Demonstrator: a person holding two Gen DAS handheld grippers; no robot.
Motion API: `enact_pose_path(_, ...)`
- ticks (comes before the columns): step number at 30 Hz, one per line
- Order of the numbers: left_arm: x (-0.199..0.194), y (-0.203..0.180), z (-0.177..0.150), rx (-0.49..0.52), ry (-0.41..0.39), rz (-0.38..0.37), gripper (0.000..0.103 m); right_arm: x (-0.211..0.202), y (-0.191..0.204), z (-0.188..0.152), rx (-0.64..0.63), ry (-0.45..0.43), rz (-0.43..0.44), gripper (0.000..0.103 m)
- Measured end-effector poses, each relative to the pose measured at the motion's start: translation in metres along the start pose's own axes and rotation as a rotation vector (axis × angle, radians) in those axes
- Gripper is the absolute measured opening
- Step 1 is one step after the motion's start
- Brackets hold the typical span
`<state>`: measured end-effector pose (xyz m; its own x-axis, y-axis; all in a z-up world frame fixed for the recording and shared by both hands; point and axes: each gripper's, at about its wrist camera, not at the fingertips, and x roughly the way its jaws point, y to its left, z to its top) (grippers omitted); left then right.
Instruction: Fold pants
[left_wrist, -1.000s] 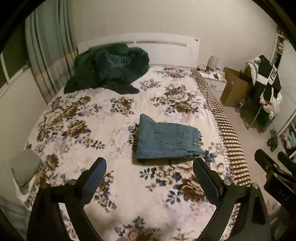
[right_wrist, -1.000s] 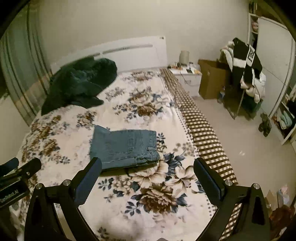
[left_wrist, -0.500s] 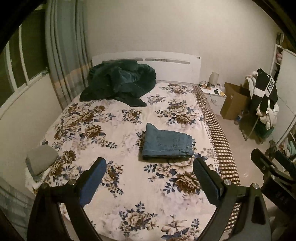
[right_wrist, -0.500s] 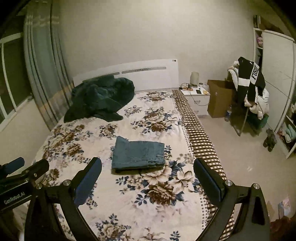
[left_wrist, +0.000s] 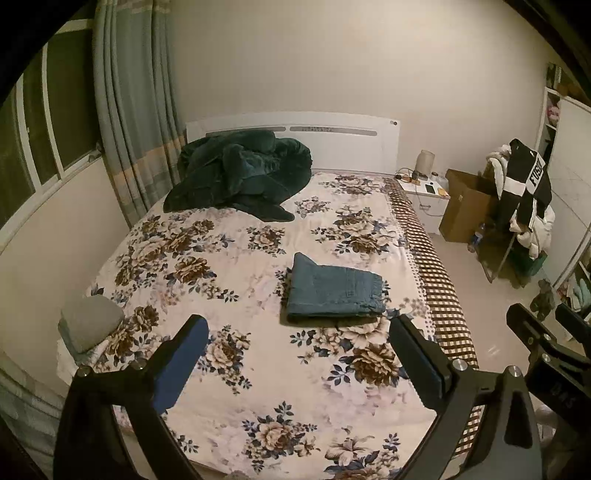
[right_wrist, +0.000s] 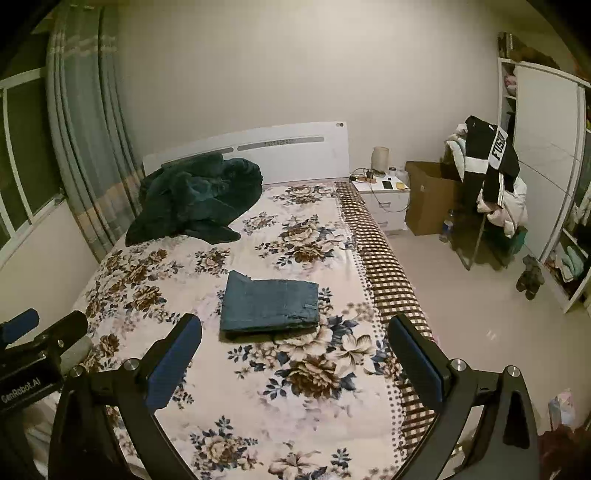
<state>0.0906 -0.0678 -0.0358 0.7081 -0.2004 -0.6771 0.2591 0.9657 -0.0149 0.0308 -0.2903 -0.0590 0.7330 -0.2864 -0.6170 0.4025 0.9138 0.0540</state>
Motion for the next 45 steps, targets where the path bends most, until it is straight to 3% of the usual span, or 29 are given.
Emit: enact_pose_path(45, -0.022, 0.013, -0.01, -0.004, 0.007, 0.042, 0.101, -0.004, 0.009, 0.006, -0.044, 0.018, 0.049, 0.103)
